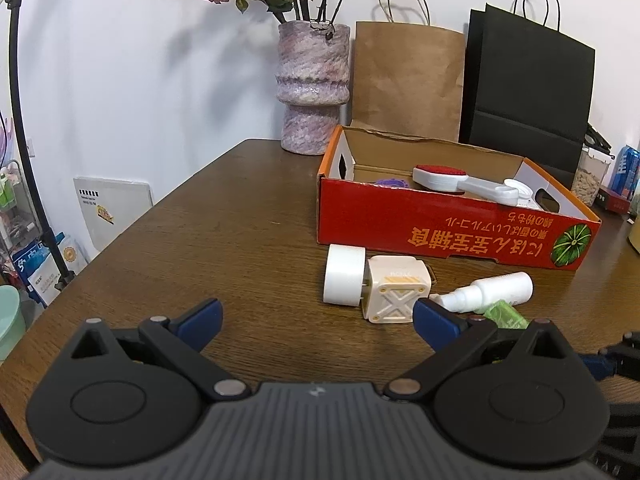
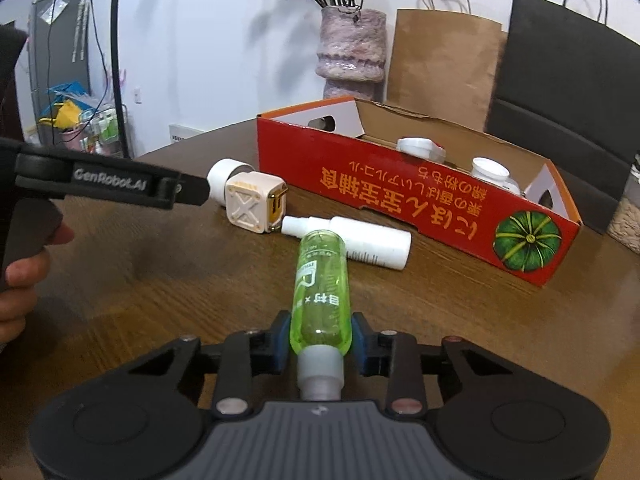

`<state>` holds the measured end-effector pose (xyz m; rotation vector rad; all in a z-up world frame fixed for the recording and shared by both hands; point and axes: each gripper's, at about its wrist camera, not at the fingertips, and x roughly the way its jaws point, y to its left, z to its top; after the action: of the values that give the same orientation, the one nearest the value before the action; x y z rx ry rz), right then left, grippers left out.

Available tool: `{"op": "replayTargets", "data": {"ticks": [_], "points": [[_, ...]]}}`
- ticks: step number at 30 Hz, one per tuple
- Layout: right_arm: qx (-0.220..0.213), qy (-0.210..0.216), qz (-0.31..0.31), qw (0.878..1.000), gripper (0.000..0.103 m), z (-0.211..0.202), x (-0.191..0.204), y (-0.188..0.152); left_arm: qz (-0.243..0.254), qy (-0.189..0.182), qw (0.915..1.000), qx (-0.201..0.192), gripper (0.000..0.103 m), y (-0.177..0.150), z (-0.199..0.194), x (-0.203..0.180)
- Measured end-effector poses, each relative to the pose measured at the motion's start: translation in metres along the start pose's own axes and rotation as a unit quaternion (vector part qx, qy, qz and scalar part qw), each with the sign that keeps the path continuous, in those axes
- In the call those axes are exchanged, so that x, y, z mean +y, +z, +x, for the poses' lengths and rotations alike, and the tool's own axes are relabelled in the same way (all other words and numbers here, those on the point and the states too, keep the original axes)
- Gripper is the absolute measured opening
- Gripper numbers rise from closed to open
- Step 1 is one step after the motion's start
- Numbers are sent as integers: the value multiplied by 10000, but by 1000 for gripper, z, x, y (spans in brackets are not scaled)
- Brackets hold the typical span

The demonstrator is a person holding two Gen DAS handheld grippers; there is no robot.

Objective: Organize rigid objects
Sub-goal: 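Lift the green bottle with the right tool while the left tool lowers over the beige cube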

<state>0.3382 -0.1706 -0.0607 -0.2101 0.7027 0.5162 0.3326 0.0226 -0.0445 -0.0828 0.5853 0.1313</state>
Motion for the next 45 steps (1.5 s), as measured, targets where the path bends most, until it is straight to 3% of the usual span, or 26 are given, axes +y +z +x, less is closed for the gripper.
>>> {"op": "replayTargets", "data": {"ticks": [2,4,7,12,29,45], "points": [[-28,-62,36,10000,31,-2,5,-1,0,-10,10000,-7,103,0,-1,0],[-39,-93,99,9999,42,-1,8,-1,15,-12,10000,1,103,0,-1,-1],[-39,-179,297,9994,44,5,9,4,27,-17,10000,2,103,0,-1,-1],[2,-251,491,9985,31,14,12,10,18,-16,10000,10,103,-1,-1,-2],[-595,-504,741,9942,30,-9,10,10,45,2,10000,20,103,-1,0,-2],[-846,-749,996,9886,30,-18,-6,11,219,-129,9997,-73,103,-1,10,-21]]}}
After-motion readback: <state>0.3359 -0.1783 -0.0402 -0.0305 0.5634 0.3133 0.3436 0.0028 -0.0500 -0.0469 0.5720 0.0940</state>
